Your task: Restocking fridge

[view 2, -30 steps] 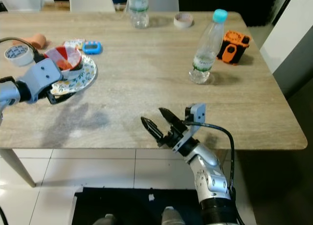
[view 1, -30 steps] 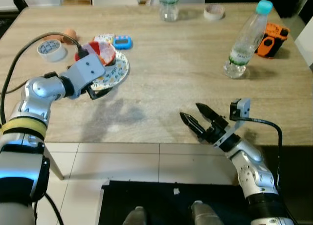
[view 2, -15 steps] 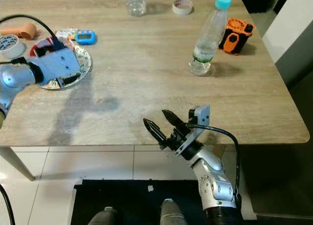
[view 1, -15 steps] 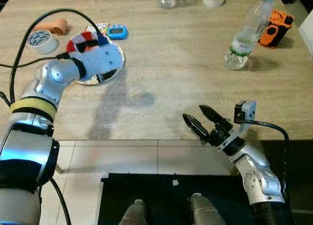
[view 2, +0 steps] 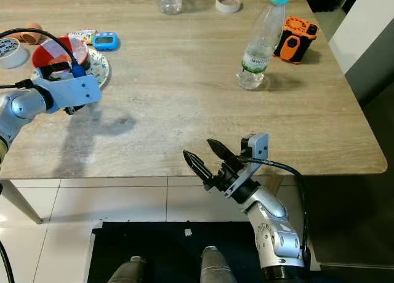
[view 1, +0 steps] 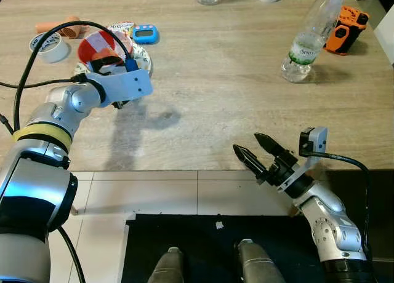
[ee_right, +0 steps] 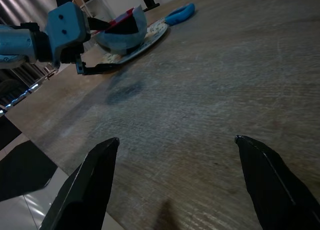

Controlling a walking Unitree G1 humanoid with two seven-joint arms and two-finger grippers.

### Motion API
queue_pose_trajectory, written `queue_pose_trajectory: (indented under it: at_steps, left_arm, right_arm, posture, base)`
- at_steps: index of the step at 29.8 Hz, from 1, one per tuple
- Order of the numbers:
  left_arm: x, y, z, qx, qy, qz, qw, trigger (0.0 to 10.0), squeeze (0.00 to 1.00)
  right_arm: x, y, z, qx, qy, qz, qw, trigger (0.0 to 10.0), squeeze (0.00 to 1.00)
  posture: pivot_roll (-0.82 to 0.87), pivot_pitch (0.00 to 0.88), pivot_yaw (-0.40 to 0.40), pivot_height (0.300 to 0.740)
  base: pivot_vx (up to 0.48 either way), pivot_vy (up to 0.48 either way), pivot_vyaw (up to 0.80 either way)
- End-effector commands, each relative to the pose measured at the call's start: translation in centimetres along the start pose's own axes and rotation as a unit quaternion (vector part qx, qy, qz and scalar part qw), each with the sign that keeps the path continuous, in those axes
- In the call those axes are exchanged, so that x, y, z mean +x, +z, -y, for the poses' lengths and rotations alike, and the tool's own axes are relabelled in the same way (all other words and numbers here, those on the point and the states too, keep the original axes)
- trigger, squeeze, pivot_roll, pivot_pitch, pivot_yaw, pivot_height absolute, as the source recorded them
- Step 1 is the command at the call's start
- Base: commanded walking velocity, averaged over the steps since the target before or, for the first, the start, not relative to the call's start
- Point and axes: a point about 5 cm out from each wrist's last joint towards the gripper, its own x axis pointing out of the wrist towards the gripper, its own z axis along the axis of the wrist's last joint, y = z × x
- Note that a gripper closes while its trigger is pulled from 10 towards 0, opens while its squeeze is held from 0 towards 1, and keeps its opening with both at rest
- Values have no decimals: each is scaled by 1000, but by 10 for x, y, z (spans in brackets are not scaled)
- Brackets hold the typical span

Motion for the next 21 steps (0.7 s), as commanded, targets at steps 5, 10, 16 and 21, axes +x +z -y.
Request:
queue_pose_trajectory:
  at_steps: [5, 10, 16, 21]
  left_arm:
    - [0, 4, -15, -26, 47, 10, 999, 10000, 0]
    - [1, 23, -27, -69, 42, 72, 994, 10000, 0]
    - [1, 34, -31, -85, 39, 109, 990, 10000, 0]
    - [1, 35, -32, -82, 33, 111, 990, 10000, 0]
  right_arm:
    - [-6, -6, -2, 14, -4, -14, 1000, 10000, 0]
    - [-7, -5, -2, 15, -5, -16, 1000, 10000, 0]
    - [-7, 1, -6, 33, 8, 10, 999, 10000, 0]
    - [-6, 6, -9, 42, 19, 22, 999, 10000, 0]
  posture:
    - [-85, 286, -6, 740]
    - [-86, 290, -6, 740]
    - [-85, 294, -7, 740]
    - [-83, 301, -10, 740]
  base:
    - [0, 0, 0]
    - [0, 0, 0]
    - [0, 0, 0]
    - [0, 0, 0]
